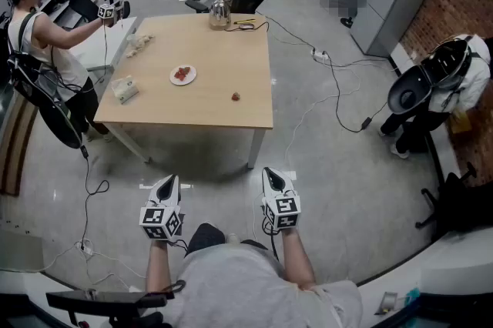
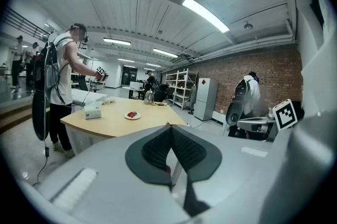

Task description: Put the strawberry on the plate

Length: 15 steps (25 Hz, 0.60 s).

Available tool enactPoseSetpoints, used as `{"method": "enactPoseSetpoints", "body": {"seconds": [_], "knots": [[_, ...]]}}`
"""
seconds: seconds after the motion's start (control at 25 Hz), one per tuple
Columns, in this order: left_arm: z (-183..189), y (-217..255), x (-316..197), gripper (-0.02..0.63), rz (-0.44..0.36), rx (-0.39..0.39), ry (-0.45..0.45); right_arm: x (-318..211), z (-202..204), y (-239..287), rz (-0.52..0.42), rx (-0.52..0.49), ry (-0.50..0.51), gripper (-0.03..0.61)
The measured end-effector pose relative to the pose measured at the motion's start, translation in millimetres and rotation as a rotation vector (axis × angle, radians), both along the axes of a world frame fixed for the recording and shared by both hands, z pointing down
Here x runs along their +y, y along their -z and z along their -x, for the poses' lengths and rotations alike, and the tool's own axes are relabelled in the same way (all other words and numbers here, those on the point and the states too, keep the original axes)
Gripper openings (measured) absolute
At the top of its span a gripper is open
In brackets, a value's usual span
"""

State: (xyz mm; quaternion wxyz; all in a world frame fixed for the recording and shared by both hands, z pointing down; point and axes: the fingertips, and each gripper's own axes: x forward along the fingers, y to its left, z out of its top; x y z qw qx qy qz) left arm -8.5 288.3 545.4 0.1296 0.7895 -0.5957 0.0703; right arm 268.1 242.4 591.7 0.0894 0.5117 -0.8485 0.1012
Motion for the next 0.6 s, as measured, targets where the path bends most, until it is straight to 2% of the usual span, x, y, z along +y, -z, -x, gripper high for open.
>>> {"method": "enactPoseSetpoints", "body": {"seconds": [0.28,0.44,0.6], "knots": [[-9.7,-6.6,-12.9,0.020,0.008,-0.004,-0.003,-16.1,-11.0,-2.4,-0.013,0.011,-0.012,0.005],[-7.3,-9.9,-23.3,0.020,0.020,-0.004,-0.003,-25.2,-0.1,4.7,-0.015,-0.028,0.028,0.006],[-4.6,-12.5,-41.5,0.020,0.031,-0.001,-0.009,-41.9,5.4,-4.3,-0.008,0.001,0.032,0.006]]}}
